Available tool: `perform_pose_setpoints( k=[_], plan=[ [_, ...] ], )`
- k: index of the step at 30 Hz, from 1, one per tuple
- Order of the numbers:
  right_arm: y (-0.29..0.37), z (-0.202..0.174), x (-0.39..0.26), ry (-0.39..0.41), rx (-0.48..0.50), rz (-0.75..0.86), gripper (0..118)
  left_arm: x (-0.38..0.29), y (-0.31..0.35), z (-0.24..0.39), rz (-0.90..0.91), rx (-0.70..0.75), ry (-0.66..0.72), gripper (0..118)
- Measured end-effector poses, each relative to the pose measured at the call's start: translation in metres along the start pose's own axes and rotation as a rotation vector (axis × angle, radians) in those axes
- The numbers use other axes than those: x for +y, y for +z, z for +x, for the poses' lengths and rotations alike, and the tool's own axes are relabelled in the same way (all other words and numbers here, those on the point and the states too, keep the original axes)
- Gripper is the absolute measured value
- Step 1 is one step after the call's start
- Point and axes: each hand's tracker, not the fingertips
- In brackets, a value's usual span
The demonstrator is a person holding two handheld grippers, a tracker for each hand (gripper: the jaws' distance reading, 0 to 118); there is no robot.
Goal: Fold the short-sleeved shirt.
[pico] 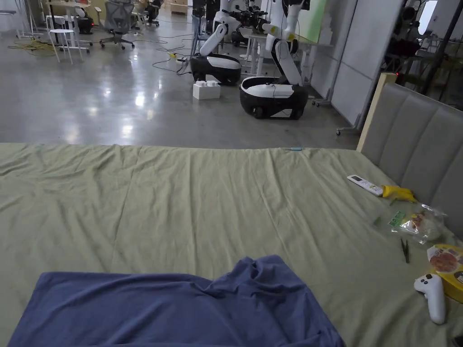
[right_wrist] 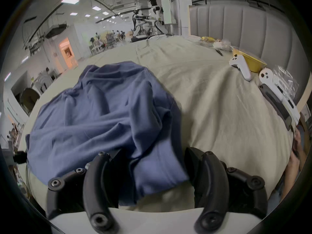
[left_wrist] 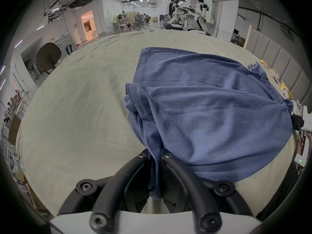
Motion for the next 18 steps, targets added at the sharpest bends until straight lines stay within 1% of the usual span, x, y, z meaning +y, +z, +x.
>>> perform_pose_setpoints(
  k=[1,2,3,4,5,7,8,9,10,11,12,14,15,17,18],
  plan=[
    [0.007,-0.002,0.005,0.013,0.001,-0.030,64,-0.001,0.003,0.005,0.009,0.010,-0.014,11],
    [0.010,-0.004,0.008,0.034,0.002,-0.037,45,-0.003,0.002,0.007,0.016,0.020,-0.029,11],
    [0.016,-0.006,0.008,0.081,0.000,-0.032,21,-0.004,0.002,0.009,0.025,0.030,-0.048,10],
    [0.017,-0.006,0.011,0.085,0.006,-0.037,12,-0.005,0.001,0.011,0.026,0.036,-0.074,10],
    [0.016,-0.007,0.015,0.074,0.006,-0.058,12,-0.002,0.003,0.010,0.017,0.034,-0.090,9],
    [0.024,-0.011,0.020,0.066,-0.002,-0.047,10,0.005,0.013,0.002,0.007,0.004,-0.095,7],
    [0.034,-0.015,0.024,0.074,-0.029,-0.009,10,0.006,0.025,-0.005,0.026,-0.031,-0.025,7],
    [0.046,-0.018,0.028,0.078,-0.052,0.013,10,0.005,0.037,-0.010,0.053,-0.050,0.012,7],
    [0.055,-0.020,0.030,0.071,-0.053,0.022,10,0.002,0.049,-0.012,0.093,-0.040,0.031,7],
    [0.066,-0.020,0.033,0.039,-0.049,0.049,10,0.001,0.060,-0.016,0.102,-0.025,0.052,7],
    [0.075,-0.020,0.035,0.029,-0.040,0.044,10,0.004,0.071,-0.019,0.088,-0.024,0.097,7],
    [0.091,-0.021,0.034,0.019,-0.038,0.063,10,0.002,0.087,-0.023,0.084,-0.081,0.154,7],
    [0.099,-0.019,0.032,0.015,-0.044,0.068,10,-0.004,0.095,-0.023,0.093,-0.082,0.150,7],
    [0.114,-0.012,0.026,0.013,-0.038,0.074,10,-0.014,0.108,-0.021,0.100,-0.037,0.052,7],
    [0.121,-0.009,0.019,0.011,-0.043,0.070,10,-0.024,0.112,-0.022,0.087,-0.036,0.049,7]
  ],
)
